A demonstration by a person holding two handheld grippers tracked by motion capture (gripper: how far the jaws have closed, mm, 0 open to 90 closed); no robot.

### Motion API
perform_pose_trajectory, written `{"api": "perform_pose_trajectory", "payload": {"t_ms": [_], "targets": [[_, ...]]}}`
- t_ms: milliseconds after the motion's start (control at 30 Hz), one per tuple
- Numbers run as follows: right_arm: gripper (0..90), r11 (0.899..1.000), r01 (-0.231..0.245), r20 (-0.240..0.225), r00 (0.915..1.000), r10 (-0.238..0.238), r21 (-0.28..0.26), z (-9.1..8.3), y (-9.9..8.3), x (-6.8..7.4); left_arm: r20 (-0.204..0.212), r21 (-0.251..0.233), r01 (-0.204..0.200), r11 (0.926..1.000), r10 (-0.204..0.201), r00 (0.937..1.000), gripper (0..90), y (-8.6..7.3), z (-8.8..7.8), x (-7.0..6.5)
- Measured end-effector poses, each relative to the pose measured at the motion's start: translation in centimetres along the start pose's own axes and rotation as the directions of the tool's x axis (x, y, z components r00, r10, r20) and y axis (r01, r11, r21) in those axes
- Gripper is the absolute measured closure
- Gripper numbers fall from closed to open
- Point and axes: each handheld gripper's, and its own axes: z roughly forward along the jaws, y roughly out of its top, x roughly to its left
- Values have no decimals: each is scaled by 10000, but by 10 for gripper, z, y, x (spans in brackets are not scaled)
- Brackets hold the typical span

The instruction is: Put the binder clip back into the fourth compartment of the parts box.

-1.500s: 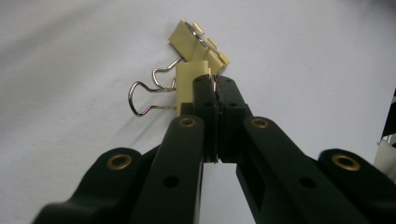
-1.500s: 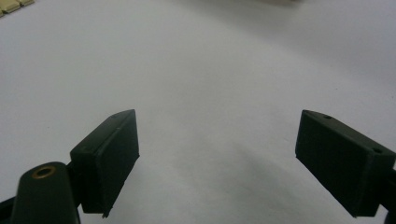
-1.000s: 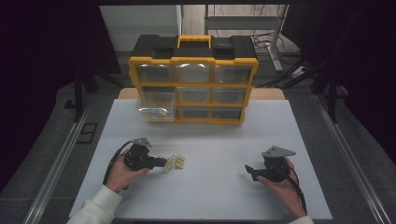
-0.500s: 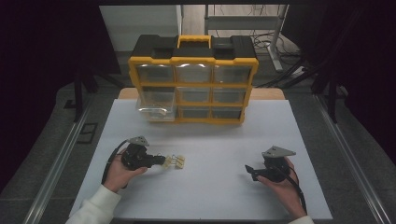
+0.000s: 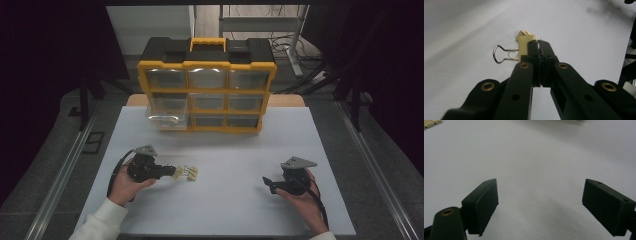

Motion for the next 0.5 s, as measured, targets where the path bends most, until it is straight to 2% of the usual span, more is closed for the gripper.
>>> {"api": "perform_pose_trajectory", "payload": {"t_ms": [500], "targets": [[141,10000,-1,10,10000,1,7,0,0,0,-247,-584,-148,9982,134,9996,885,5,-16,-2]]}}
